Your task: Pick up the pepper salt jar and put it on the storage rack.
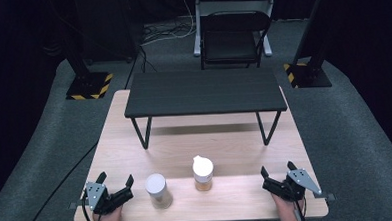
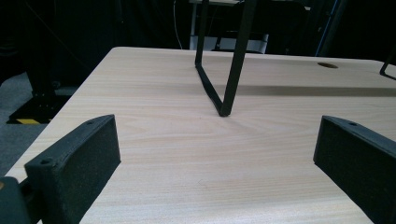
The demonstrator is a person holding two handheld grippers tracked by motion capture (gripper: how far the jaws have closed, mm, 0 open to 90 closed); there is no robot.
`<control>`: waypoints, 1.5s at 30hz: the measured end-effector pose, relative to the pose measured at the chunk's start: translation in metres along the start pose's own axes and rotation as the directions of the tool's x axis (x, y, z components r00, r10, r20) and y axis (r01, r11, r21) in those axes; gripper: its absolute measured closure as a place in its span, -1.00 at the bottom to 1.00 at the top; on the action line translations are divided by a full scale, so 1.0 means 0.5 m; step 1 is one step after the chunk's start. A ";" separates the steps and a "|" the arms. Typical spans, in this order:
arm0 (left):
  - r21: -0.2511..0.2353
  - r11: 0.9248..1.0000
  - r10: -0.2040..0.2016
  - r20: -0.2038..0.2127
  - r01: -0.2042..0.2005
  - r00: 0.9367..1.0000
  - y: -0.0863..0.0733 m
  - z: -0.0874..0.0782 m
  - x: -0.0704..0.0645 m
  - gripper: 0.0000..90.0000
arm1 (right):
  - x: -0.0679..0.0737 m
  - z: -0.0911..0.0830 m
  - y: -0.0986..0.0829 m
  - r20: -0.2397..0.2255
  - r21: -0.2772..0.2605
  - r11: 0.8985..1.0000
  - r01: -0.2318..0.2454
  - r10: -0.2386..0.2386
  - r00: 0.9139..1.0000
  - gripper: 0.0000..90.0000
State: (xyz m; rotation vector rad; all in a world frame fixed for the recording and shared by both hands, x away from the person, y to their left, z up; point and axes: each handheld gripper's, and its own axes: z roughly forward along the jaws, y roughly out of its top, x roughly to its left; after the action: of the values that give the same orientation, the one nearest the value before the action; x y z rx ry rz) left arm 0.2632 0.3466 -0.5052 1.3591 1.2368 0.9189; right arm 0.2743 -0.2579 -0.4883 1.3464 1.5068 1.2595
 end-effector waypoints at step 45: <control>0.083 0.992 0.089 0.085 -0.096 0.992 0.083 -0.017 0.001 -0.99 | 0.007 -0.001 -0.008 0.026 -0.026 1.000 -0.004 0.005 1.000 -1.00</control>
State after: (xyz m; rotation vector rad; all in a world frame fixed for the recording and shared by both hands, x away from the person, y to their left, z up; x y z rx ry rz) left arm 0.2627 0.3514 -0.4631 1.5190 1.1718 0.8739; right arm 0.2723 -0.2545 -0.4918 1.3453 1.4657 1.2557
